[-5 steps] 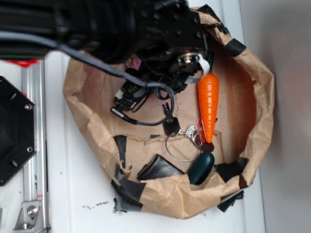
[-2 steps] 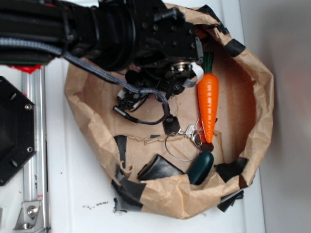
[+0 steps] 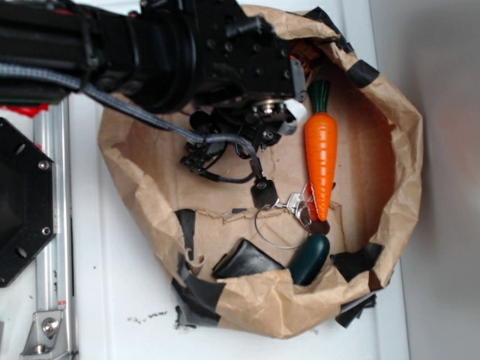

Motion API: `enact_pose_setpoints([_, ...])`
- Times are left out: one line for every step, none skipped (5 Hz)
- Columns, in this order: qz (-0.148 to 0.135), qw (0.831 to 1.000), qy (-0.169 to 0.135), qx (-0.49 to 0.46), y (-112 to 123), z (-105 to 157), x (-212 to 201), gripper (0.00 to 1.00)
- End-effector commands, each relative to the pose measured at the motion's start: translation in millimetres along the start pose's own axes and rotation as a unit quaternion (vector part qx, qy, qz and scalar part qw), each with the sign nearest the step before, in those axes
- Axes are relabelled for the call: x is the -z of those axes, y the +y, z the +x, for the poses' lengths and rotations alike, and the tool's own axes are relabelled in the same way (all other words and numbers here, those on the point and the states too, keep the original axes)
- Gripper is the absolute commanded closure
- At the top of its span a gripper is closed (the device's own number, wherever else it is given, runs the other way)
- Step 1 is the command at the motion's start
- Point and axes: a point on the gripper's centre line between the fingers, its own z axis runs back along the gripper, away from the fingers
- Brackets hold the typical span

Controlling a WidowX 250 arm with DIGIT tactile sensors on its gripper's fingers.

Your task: Grab the wood chip.

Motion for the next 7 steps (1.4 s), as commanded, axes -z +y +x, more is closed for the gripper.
enact_pose_setpoints([0.015,1.000,-0.013,-0.013,-7,6,-5,1.00])
enact_pose_setpoints([0.023,0.999,-0.020,-0.033,-7,3,-12,1.00])
enact_pose_setpoints([0.025,0.994,-0.055,-0.094,-13,1,-50,1.00])
enact_pose_setpoints([-0.009,0.982,-0.107,-0.157,-20,0,-102,1.00])
enact_pose_setpoints([-0.035,0.970,-0.136,-0.199,-25,-1,-153,1.00])
enact_pose_setpoints([-0.037,0.960,-0.125,-0.247,-27,11,-165,1.00])
enact_pose_setpoints([-0.022,0.958,-0.128,-0.257,-25,20,-162,1.00])
